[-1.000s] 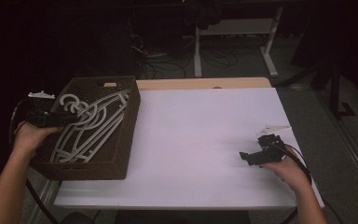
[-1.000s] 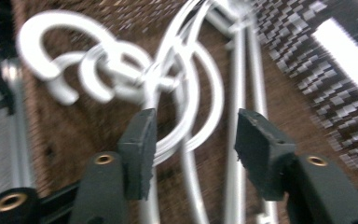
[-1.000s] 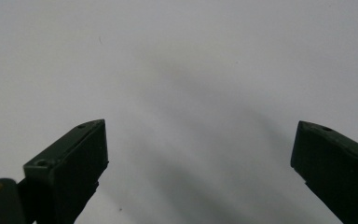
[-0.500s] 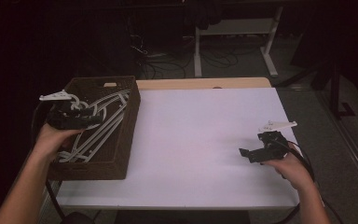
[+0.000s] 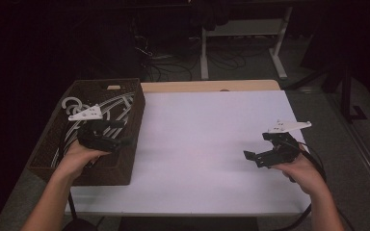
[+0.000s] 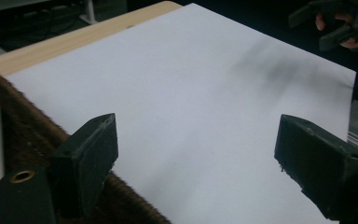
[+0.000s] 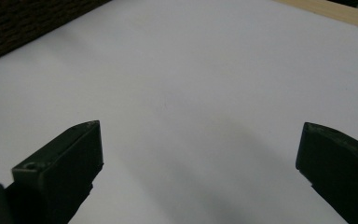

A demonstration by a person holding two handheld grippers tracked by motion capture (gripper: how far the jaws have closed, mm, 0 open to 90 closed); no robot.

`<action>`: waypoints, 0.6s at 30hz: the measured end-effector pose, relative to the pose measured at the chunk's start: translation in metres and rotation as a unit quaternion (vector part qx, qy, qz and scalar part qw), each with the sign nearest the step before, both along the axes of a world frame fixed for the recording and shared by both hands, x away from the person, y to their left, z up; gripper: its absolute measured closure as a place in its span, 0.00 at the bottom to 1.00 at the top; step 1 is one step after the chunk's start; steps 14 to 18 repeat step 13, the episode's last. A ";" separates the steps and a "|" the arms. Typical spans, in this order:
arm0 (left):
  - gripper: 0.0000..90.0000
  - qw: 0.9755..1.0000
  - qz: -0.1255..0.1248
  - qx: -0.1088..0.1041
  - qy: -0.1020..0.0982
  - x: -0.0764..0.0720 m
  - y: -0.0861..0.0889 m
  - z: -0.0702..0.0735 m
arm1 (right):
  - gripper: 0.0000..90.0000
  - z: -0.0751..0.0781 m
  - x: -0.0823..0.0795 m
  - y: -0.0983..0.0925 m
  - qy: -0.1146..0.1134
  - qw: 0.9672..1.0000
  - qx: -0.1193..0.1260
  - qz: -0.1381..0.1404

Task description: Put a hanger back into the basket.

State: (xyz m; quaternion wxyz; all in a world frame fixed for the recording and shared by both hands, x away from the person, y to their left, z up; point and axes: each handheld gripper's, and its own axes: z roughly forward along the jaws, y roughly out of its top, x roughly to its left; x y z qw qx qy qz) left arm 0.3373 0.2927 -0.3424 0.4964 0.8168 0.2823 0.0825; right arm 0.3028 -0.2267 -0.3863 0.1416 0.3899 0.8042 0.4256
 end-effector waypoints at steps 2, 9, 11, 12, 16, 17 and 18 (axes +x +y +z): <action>0.10 1.000 0.000 0.000 -0.001 -0.001 -0.002 -0.002 | 0.00 0.002 -0.001 0.001 -0.002 1.000 0.005 0.003; 0.02 1.000 -0.003 -0.003 -0.002 -0.001 -0.003 -0.003 | 0.00 0.006 -0.002 0.004 -0.009 1.000 0.005 0.010; 0.02 1.000 -0.003 -0.001 -0.005 -0.001 -0.003 -0.003 | 0.00 0.006 -0.003 0.005 -0.010 1.000 0.005 0.011; 0.02 1.000 -0.005 -0.003 -0.006 -0.002 -0.003 -0.003 | 0.00 0.006 -0.003 0.005 -0.010 1.000 0.004 0.012; 0.02 1.000 -0.005 -0.003 -0.006 -0.002 -0.003 -0.003 | 0.00 0.006 -0.003 0.005 -0.010 1.000 0.004 0.012; 0.02 1.000 -0.005 -0.003 -0.006 -0.002 -0.003 -0.003 | 0.00 0.006 -0.003 0.005 -0.010 1.000 0.004 0.012; 0.02 1.000 -0.005 -0.003 -0.006 -0.002 -0.003 -0.003 | 0.00 0.006 -0.003 0.005 -0.010 1.000 0.004 0.012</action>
